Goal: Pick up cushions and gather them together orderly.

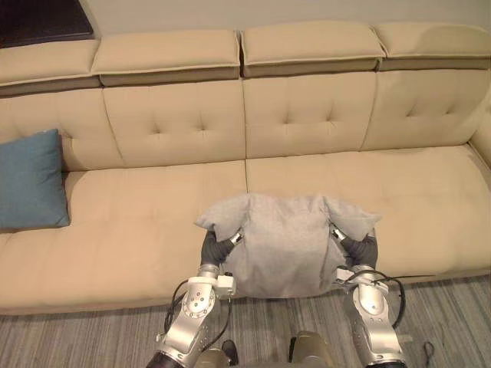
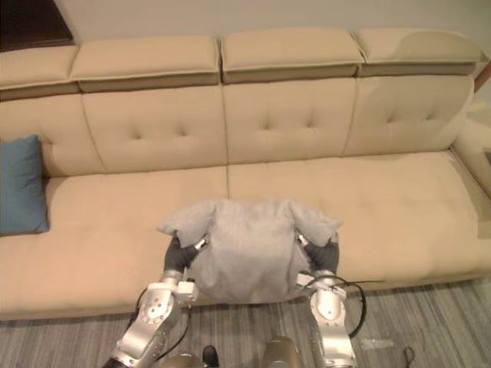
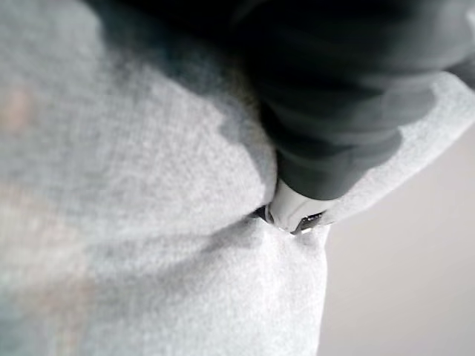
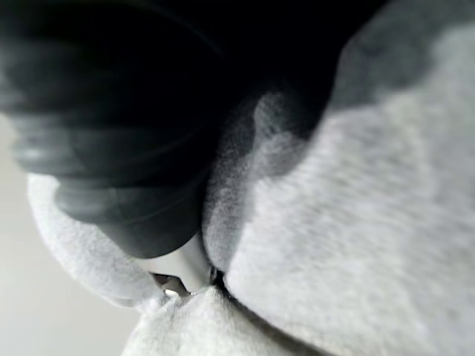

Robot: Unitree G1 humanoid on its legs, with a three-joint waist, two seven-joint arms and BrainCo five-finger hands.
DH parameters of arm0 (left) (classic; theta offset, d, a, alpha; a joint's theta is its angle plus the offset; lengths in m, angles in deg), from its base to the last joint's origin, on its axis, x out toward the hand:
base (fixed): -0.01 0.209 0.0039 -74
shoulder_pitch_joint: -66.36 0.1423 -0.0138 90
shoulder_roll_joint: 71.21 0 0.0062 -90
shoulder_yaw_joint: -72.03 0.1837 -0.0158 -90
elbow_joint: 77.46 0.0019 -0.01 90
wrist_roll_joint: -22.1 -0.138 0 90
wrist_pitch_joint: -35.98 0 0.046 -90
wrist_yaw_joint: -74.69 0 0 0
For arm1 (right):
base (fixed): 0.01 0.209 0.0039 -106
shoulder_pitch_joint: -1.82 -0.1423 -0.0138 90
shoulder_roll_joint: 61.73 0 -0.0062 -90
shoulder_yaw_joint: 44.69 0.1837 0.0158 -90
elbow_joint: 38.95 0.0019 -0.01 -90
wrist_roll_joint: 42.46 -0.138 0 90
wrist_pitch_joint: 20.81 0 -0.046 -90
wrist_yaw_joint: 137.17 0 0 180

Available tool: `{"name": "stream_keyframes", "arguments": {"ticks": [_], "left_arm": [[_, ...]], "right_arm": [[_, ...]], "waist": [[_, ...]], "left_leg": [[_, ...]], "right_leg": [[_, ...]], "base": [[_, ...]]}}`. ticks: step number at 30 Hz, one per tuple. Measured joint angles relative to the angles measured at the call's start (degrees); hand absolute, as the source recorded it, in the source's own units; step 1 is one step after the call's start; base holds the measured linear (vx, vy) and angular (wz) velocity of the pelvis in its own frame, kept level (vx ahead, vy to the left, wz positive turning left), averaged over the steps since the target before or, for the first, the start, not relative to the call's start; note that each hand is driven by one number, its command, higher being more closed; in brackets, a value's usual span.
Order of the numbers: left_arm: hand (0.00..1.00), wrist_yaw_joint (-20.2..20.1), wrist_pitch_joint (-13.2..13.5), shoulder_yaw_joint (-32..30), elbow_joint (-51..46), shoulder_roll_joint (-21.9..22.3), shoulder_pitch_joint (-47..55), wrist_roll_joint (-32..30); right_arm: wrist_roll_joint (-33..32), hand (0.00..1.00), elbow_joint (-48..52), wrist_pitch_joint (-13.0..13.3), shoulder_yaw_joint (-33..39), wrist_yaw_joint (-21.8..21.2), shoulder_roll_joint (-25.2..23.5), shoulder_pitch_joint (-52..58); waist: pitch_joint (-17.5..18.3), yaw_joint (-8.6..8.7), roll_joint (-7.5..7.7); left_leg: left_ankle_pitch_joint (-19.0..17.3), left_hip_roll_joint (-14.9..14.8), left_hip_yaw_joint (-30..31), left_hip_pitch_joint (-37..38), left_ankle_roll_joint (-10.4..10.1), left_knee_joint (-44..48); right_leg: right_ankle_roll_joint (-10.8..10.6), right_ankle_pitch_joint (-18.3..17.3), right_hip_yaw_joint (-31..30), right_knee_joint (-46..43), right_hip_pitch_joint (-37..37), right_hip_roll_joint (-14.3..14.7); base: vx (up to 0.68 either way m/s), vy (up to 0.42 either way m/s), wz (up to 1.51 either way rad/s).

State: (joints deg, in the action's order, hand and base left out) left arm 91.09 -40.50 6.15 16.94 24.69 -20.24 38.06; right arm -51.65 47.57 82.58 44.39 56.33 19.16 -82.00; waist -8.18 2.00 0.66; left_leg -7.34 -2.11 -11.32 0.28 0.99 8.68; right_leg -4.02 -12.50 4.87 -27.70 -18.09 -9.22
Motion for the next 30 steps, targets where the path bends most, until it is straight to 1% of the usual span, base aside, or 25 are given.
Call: {"name": "stream_keyframes", "arguments": {"ticks": [1, 2, 3, 4, 5, 6, 7, 10, 15, 16, 17, 18, 19, 20, 21, 22, 23, 25, 26, 27, 28, 29, 30], "left_arm": [[1.00, -0.4, 0.0, 0.0, -0.3, -0.9, 0.0, 0.0], [1.00, -0.6, 0.0, -0.1, 0.3, -0.4, -0.1, 0.0], [1.00, -1.0, -0.2, -0.1, 0.9, 1.1, 0.2, 0.0], [1.00, -1.4, -0.2, -0.2, 0.9, 1.4, 0.2, 0.0], [1.00, -2.1, -0.2, -0.2, 0.9, 2.1, 0.1, -0.1], [1.00, -2.3, -0.2, -0.2, 0.9, 2.5, -0.1, -0.1], [1.00, -3.0, -0.2, -0.5, 0.9, 3.1, -0.3, -0.1], [1.00, -3.0, -0.2, -1.1, 0.9, 3.7, -0.5, -0.1], [1.00, -2.6, -0.2, -2.7, -0.5, 3.7, -1.0, -0.1], [1.00, -2.1, -0.2, -3.4, -1.2, 3.7, -2.1, -0.2], [1.00, -0.7, -0.2, -4.0, -1.5, 3.7, -4.0, -0.3], [1.00, -0.2, -0.2, -4.2, -1.6, 3.7, -4.9, -0.5], [1.00, 0.9, -0.1, -5.0, -1.6, 3.7, -7.3, -1.1], [1.00, 1.4, -0.1, -5.4, -1.6, 3.7, -8.5, -1.3], [1.00, 3.0, 0.1, -6.4, -1.6, 3.6, -12.5, -1.3], [1.00, 3.7, 0.2, -6.6, -1.6, 3.3, -14.0, -1.4], [1.00, 5.9, 0.4, -7.6, -1.6, 2.1, -18.5, -2.1], [1.00, 7.6, 0.5, -8.6, -1.5, 0.7, -23.5, -2.4], [1.00, 9.6, 0.5, -9.3, -1.4, -0.2, -27.5, -2.5], [1.00, 10.2, 0.6, -9.7, -1.1, -0.6, -29.6, -2.6], [1.00, 12.0, 0.9, -10.6, -0.1, -1.4, -33.1, -3.6], [1.00, 13.6, 1.0, -11.2, 0.8, -1.5, -35.5, -4.8], [1.00, 13.9, 1.1, -11.4, 1.1, -1.5, -36.2, -5.0]], "right_arm": [[0.0, 1.00, 0.1, 0.0, -0.2, 0.0, -0.3, 0.3], [0.0, 1.00, 0.1, 0.0, -0.3, 0.0, -0.1, 0.3], [0.0, 1.00, -0.3, -0.1, -0.2, 0.0, 1.8, -0.1], [-0.1, 1.00, 0.0, -0.1, -0.2, 0.0, 2.4, 0.2], [-0.6, 1.00, 0.3, -0.1, 0.2, -0.1, 2.9, 0.9], [-1.0, 1.00, 0.3, 0.0, 0.5, -0.1, 2.9, 1.3], [-2.3, 1.00, 0.6, 0.1, 0.7, -0.1, 2.8, 1.6], [-4.6, 1.00, 3.0, 0.2, 0.8, -0.3, 2.0, 2.5], [-4.9, 1.00, 3.2, 0.2, 0.8, -1.1, 0.3, 1.8], [-4.9, 1.00, 3.2, 0.2, 0.8, -1.1, -0.2, 0.5], [-4.4, 1.00, 3.1, 0.1, 0.8, -0.8, -0.1, -1.6], [-4.3, 1.00, 3.1, 0.1, 0.8, -0.6, -0.1, -2.6], [-4.2, 1.00, 2.9, 0.1, 0.7, 0.2, 0.1, -5.6], [-4.1, 1.00, 2.6, 0.1, 0.6, 0.6, 0.1, -7.2], [-2.7, 1.00, 2.0, 0.1, 0.6, 2.1, 0.6, -12.4], [-1.9, 1.00, 1.7, 0.1, 0.6, 2.7, 1.0, -14.4], [-0.5, 1.00, -0.2, 0.1, 0.1, 4.3, 2.6, -21.2], [0.6, 1.00, -2.7, 0.1, 0.0, 5.7, 4.3, -28.6], [2.2, 1.00, -4.3, 0.2, -0.5, 7.3, 5.9, -34.1], [2.5, 1.00, -5.1, 0.1, -0.7, 7.8, 6.9, -36.9], [3.0, 1.00, -7.3, 0.1, -1.5, 9.0, 8.4, -41.8], [4.4, 1.00, -8.5, 0.1, -2.0, 10.1, 9.4, -44.8], [4.8, 1.00, -8.8, 0.1, -2.1, 10.3, 9.6, -45.6]], "waist": [[0.7, 0.41, 2.14], [0.8, 0.61, 1.90], [1.3, 0.39, -0.55], [1.4, 0.38, -0.99], [1.7, 0.40, -1.79], [1.8, 0.55, -2.01], [2.1, 0.76, -1.95], [2.2, 0.67, -2.13], [2.3, 0.23, -2.19], [2.3, 0.02, -1.98], [2.3, -0.45, -1.95], [2.3, -0.65, -1.98], [1.9, -1.09, -1.94], [1.6, -1.09, -1.91], [0.2, -1.06, -1.65], [-0.2, -1.08, -1.46], [-1.0, -1.12, -0.95], [-3.3, -1.12, -0.57], [-4.6, -1.09, -0.54], [-5.2, -1.07, -0.58], [-6.3, -1.04, -0.59], [-6.5, -1.12, -0.64], [-6.6, -1.12, -0.66]], "left_leg": [[-1.2, 1.5, 0.1, 0.8, -1.8, 0.6], [-2.3, 1.7, 0.5, 1.6, -3.1, 0.7], [-3.0, -0.7, 0.9, 1.5, -3.9, 1.5], [-3.2, -1.1, 1.0, 1.5, -4.0, 1.9], [-3.5, -1.9, 1.3, 1.8, -4.6, 1.5], [-3.5, -2.3, 1.6, 1.9, -4.6, 1.5], [-3.5, -2.7, 2.3, 1.8, -4.6, 1.4], [-3.5, -2.8, 3.4, 1.7, -4.6, 0.4], [-3.2, -2.1, 5.8, 0.6, -4.7, -0.5], [-2.5, -1.5, 6.0, -0.5, -4.4, -0.6], [-1.9, -0.9, 6.1, -1.9, -4.2, -0.6], [-1.6, -0.6, 6.2, -2.5, -4.2, -0.6], [-0.9, -0.1, 6.5, -3.9, -4.1, -0.5], [-0.7, 0.0, 6.7, -4.5, -4.1, -0.5], [0.1, 0.3, 7.4, -6.6, -4.3, -0.1], [0.3, 0.4, 7.4, -7.6, -4.3, 0.1], [0.8, 0.6, 7.6, -10.9, -4.5, 0.7], [1.8, 0.7, 8.0, -12.4, -4.9, 0.6], [2.5, 0.6, 8.5, -14.0, -5.3, 0.5], [2.7, 0.5, 8.7, -14.6, -5.4, 0.5], [3.2, 0.5, 8.8, -15.3, -5.7, 0.5], [3.5, 0.3, 8.9, -16.4, -6.0, 0.5], [3.5, 0.3, 8.9, -16.6, -6.0, 0.5]], "right_leg": [[1.4, 11.9, -0.7, 9.1, 1.3, -0.5], [1.0, 9.4, -0.3, 8.5, 1.9, -0.8], [1.7, 10.0, 0.0, 10.3, 3.0, 1.1], [1.7, 10.0, 0.2, 11.4, 3.8, 1.5], [1.7, 10.0, 0.9, 13.0, 5.3, 2.5], [1.9, 10.1, 1.3, 13.6, 5.8, 3.0], [2.1, 10.3, 1.8, 14.4, 6.2, 3.4], [2.1, 11.4, 2.5, 16.0, 6.4, 3.7], [1.3, 14.6, 4.0, 21.4, 8.7, 3.3], [1.3, 15.7, 4.1, 22.7, 8.0, 2.7], [1.3, 16.8, 4.1, 23.8, 7.2, 2.1], [1.3, 17.4, 4.2, 24.2, 6.8, 1.9], [1.4, 17.9, 4.3, 24.5, 5.7, 1.4], [1.4, 18.1, 4.6, 24.4, 5.2, 1.2], [2.2, 18.7, 5.6, 24.4, 3.7, 0.6], [2.4, 18.9, 5.8, 24.4, 2.9, 0.5], [2.8, 19.9, 6.1, 24.5, 0.2, 0.2], [3.1, 20.9, 6.3, 25.2, -1.0, 0.2], [3.4, 21.5, 6.9, 25.3, -2.2, 0.1], [3.1, 21.7, 7.1, 25.3, -2.8, 0.1], [3.4, 22.3, 7.4, 25.4, -3.4, 0.2], [3.6, 22.6, 7.5, 25.4, -4.4, 0.3], [3.7, 22.6, 7.5, 25.4, -4.7, 0.3]], "base": [[0.20, -0.147, 0.19], [0.21, -0.139, -0.04], [0.20, -0.149, -0.14], [0.19, -0.161, -0.21], [0.10, -0.093, 0.02], [0.10, -0.098, 0.09], [0.07, -0.076, 0.15], [0.02, -0.025, 0.13], [-0.06, 0.033, 0.20], [-0.11, 0.049, 0.16], [-0.12, 0.048, 0.14], [-0.13, 0.038, 0.10], [-0.12, 0.021, 0.12], [-0.20, 0.006, 0.26], [-0.18, -0.011, 0.25], [-0.24, -0.029, 0.27], [-0.19, -0.042, 0.13], [-0.18, -0.060, 0.14], [-0.12, -0.066, 0.16], [-0.11, -0.076, 0.14], [-0.06, -0.056, 0.08], [-0.04, -0.044, 0.05], [-0.02, -0.047, 0.08]]}}
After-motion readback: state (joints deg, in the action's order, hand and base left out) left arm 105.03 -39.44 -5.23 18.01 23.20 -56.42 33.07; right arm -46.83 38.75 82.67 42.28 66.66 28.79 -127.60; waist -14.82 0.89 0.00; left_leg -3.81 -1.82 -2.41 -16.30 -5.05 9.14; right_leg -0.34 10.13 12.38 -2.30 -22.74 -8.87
